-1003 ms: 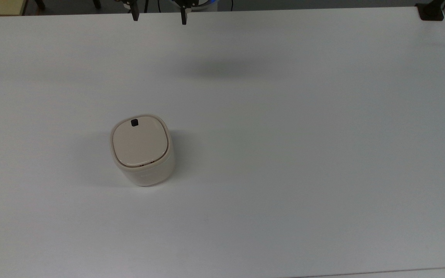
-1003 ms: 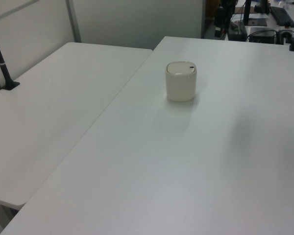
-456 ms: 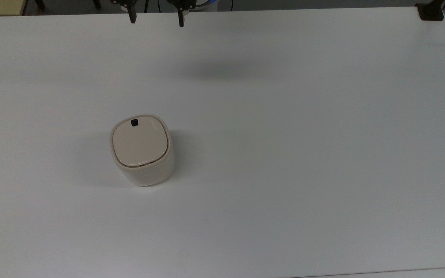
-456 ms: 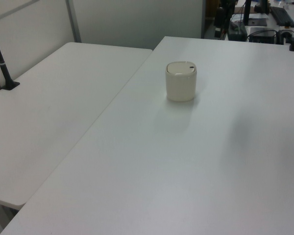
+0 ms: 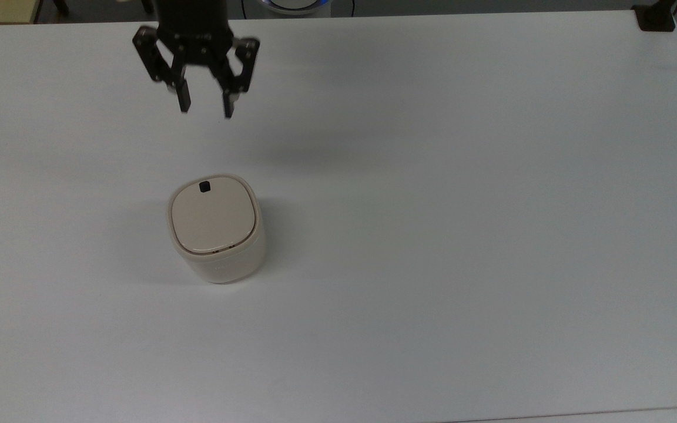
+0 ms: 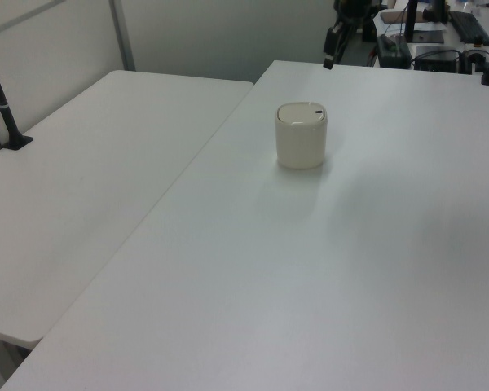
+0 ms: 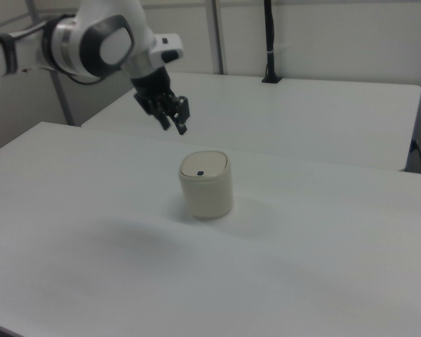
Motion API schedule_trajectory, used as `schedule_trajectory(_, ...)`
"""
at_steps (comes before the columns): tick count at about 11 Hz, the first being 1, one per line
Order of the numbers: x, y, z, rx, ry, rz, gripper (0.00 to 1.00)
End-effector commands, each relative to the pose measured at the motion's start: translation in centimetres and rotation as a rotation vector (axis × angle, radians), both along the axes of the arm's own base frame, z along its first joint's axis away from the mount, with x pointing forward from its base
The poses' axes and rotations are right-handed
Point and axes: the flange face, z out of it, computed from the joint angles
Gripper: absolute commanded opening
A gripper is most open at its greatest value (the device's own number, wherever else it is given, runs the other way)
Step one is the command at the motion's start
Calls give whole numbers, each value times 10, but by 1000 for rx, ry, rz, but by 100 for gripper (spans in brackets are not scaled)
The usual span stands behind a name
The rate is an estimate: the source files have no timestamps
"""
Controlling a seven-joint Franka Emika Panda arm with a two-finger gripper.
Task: Open the trash bin
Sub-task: 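Lower the gripper onto the lid of the cream trash bin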
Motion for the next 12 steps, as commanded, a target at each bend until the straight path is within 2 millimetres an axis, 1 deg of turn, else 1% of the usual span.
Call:
schedule_trajectory(1, 20, -13, -14, 87, -100, -318, 0)
schedule_trajectory(2, 25, -14, -32, 123, -93, -444, 0)
schedule_trajectory(3, 29, -20, -50, 152, -99, -550, 0)
schedule_trajectory(4, 32, -22, -66, 174, -100, -630, 0)
schedule_trajectory(6, 37, -24, -98, 154, -59, -655, 0)
schedule_trajectory(10, 40, -24, -122, 128, -27, -660, 0)
schedule_trajectory(12, 43, -19, -133, 104, -16, -651, 0)
